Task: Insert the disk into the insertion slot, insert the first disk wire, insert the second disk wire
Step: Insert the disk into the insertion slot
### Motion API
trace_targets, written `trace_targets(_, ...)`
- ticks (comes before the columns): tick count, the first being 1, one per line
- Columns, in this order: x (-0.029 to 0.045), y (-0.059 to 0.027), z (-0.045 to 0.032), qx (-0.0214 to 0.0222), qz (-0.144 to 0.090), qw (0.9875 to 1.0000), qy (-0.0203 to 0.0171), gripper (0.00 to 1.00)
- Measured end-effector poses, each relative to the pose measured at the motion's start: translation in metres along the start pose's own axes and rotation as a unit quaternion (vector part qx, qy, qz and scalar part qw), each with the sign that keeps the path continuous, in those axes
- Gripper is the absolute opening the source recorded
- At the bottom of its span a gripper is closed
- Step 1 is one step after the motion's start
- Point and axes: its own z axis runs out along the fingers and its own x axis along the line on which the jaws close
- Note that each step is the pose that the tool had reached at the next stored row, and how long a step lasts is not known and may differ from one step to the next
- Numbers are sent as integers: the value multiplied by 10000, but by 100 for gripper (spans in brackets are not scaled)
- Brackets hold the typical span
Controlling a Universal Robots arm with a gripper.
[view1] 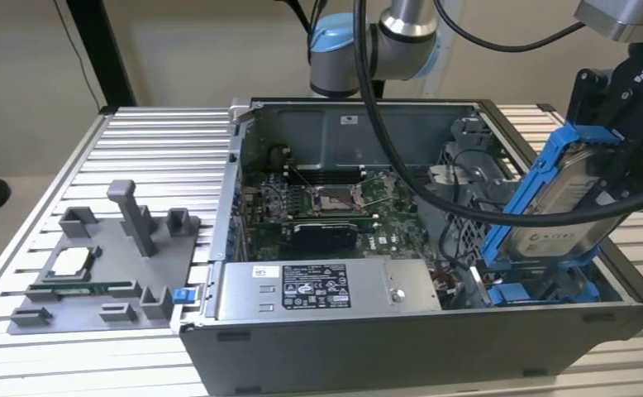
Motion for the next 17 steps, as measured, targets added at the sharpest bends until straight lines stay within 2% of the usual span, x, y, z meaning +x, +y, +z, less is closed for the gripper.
trace_targets(13,3,-8,55,4,-100,9999,3,0)
trace_targets(17,6,-13,110,32,-102,9999,0,0)
